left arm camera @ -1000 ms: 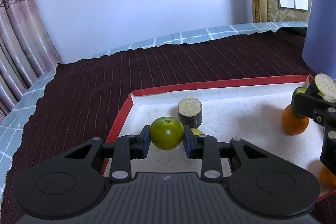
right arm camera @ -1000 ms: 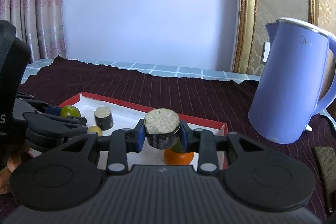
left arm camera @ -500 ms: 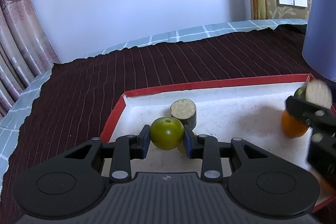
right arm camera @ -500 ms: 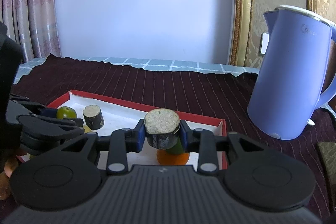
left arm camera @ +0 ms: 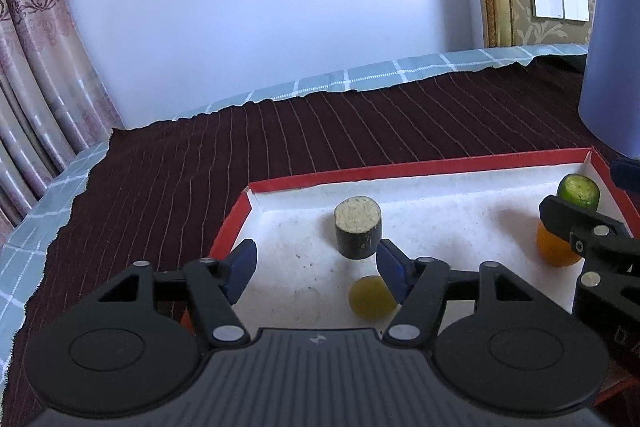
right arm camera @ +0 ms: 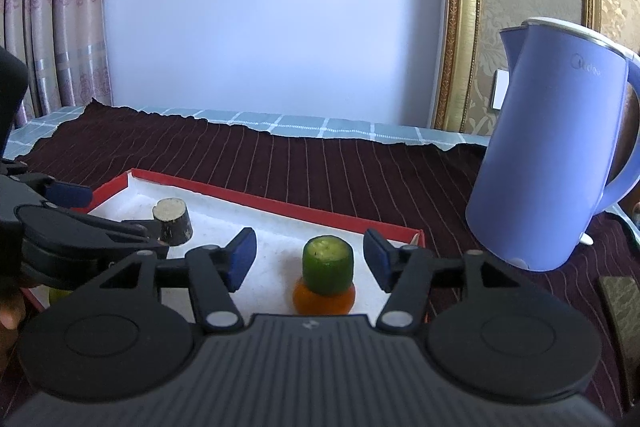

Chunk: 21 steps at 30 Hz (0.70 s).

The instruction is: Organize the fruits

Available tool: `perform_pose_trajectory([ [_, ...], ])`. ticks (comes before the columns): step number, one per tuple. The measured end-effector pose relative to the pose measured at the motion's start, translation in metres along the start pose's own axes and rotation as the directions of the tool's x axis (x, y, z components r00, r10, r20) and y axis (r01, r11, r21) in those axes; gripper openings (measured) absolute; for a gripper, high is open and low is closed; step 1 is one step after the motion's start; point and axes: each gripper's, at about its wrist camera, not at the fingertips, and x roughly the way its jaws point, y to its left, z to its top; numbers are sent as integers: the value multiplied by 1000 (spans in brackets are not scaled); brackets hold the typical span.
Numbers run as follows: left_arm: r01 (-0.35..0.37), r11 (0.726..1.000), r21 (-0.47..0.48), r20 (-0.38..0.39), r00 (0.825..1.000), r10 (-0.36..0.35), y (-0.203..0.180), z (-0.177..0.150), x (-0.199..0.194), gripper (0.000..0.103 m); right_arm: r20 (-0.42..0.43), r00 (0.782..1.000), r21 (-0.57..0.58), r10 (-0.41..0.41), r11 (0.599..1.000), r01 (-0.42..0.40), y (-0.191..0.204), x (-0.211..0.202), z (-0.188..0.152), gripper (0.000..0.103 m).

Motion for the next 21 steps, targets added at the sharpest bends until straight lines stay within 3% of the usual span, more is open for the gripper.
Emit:
perform_pose_trajectory([
  [4,0,1000,-2,-9,1000,0,1,-2,1,66,5,1000,-1,-4,1000,4,-1,-1,0,66],
  [21,24,998,-55,-37,999,-26,19,-18,-10,66,16,1000,-1,-20,1000,20,2,-10,-10,84],
])
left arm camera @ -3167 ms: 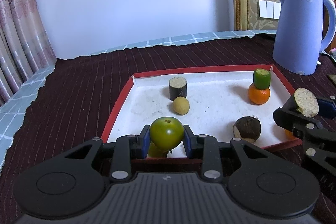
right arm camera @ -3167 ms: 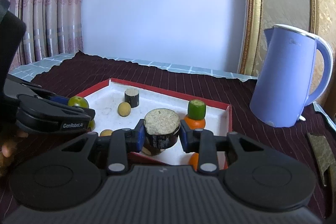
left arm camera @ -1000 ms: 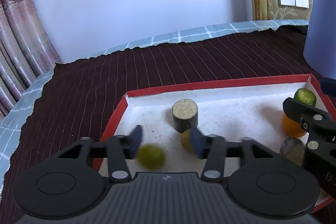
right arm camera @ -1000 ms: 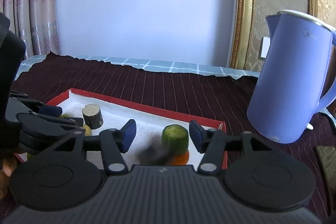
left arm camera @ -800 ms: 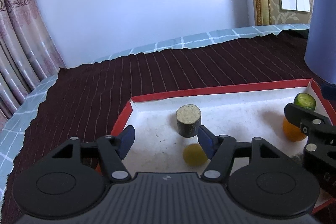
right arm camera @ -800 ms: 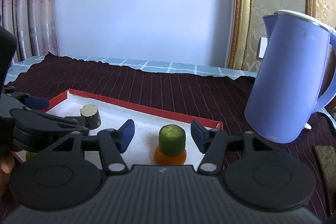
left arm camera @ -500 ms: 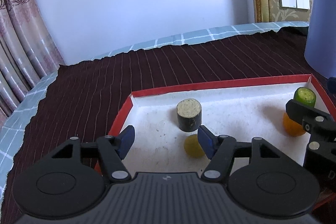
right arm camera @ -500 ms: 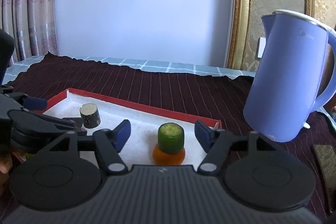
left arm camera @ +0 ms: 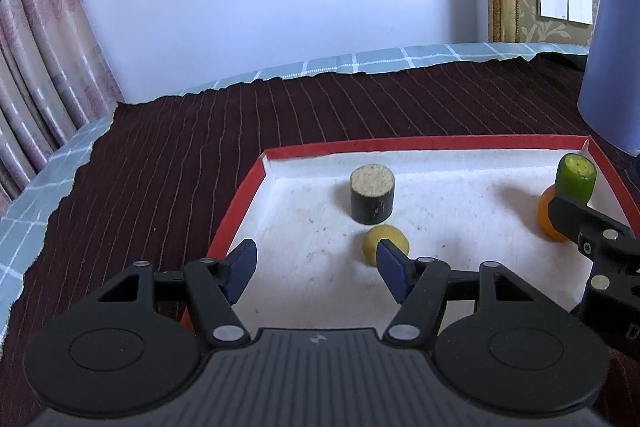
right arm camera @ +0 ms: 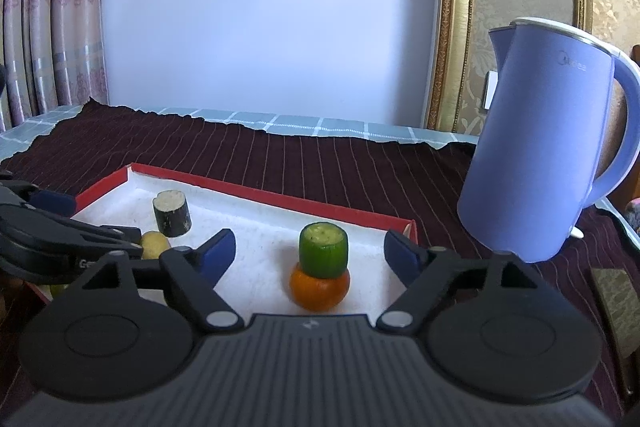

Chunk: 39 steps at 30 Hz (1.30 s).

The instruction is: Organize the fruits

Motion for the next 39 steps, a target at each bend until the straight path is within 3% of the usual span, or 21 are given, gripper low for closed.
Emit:
perform_pose_trajectory([
  [7,18,999,-37,-22,1000,-19,13,-12,-5,66,11,1000,-12,-1,1000,1,4,-10,-5,96],
  [16,23,995,-93,-28,999,-26,28,-23,-16,66,22,1000,-22,8,1000,-7,9,-25,-14,103],
  [20,21,994,-105,-21,1000,-23,32,-31,-22,78,22,1000,-17,13,1000,-13,9,-32,-19,103],
  [30,16,993,-115,-2,1000,-16,34,-52,-39,79,14,999,-6,44,999,-44,13,-51,-33,103],
  [33,4,992,-130,30,1000,0,35,-60,-45,85,4,998,3,67,998,-67,15,-56,-38,103],
  [39,-2,991,-133,50,999,9,37,-70,-57,86,-17,995,-4,101,995,-101,20,-65,-49,103],
])
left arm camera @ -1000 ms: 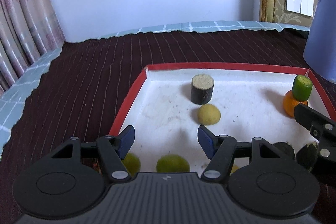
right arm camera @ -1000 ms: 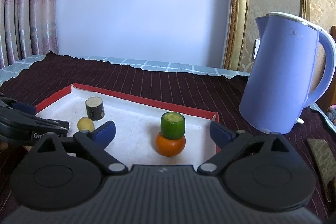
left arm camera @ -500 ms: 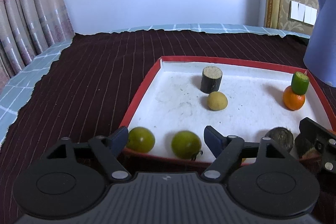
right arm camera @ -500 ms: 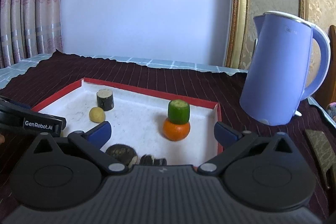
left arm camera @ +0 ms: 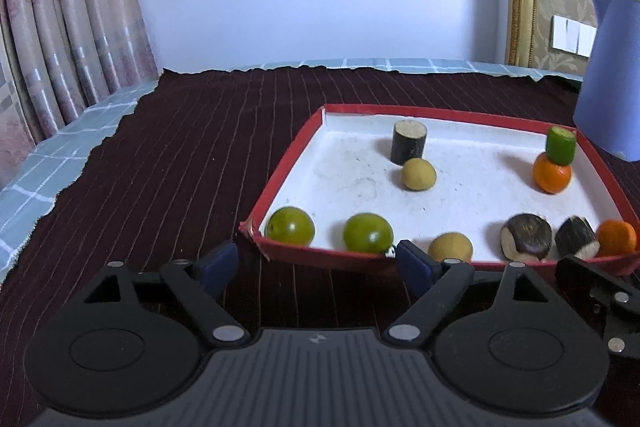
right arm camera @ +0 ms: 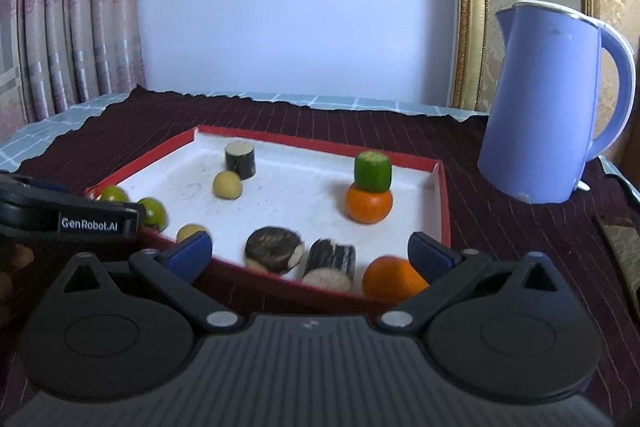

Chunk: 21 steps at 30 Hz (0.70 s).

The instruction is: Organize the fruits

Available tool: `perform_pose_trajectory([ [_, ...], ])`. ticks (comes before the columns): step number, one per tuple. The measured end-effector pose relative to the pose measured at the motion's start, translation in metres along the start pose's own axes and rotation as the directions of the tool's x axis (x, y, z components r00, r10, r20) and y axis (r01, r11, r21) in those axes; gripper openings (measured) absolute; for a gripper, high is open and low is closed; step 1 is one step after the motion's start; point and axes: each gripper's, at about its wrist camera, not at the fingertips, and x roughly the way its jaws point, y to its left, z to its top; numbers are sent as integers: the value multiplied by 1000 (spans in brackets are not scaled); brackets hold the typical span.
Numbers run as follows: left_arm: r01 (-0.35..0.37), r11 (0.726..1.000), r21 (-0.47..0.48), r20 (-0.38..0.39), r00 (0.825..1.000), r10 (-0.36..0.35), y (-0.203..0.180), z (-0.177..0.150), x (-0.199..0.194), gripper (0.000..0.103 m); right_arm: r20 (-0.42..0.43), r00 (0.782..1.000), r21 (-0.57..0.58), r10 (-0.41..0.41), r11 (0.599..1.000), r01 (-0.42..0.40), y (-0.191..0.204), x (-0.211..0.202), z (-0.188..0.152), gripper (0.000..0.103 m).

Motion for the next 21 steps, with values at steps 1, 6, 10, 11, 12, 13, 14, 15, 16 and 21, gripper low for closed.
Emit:
perform_pose_trajectory([
  [1,1,1000,-3,-1,1000,-1,1,-2,-1,86,-1,1000,1,2,1000,-2,1,-2,-1,103],
  [6,0,1000,-16,-19,1000,0,6,-12,-2,86,-23,999,-5,27,1000,-27,4,-8,-10,103],
  [10,4,1000,-19,-51,999,-5,9,-23,2,86,-66,996,-89,57,994,-63,16,-6,-19,103],
  [11,4,1000,-19,-58,998,-5,9,-26,3,86,-75,995,-121,62,990,-71,20,-5,-21,103],
  [12,4,1000,-18,-65,998,-5,10,-28,5,86,-82,994,-146,66,986,-78,23,-3,-23,103],
  [13,4,1000,-17,-72,997,-5,10,-29,6,86,-91,993,-167,72,982,-87,27,-2,-25,103],
  [14,3,1000,-17,-76,997,-5,11,-31,7,86,-106,991,-177,85,979,-103,29,1,-26,103],
  [15,4,1000,-18,-75,997,-5,11,-33,8,86,-122,988,-183,98,976,-119,30,3,-27,103],
  [16,5,1000,-19,-66,998,-6,12,-35,8,86,-140,984,-190,107,973,-133,31,6,-28,103],
  [21,-20,1000,-20,-40,999,19,12,-39,8,91,-195,973,-165,126,973,-159,29,13,-32,103],
])
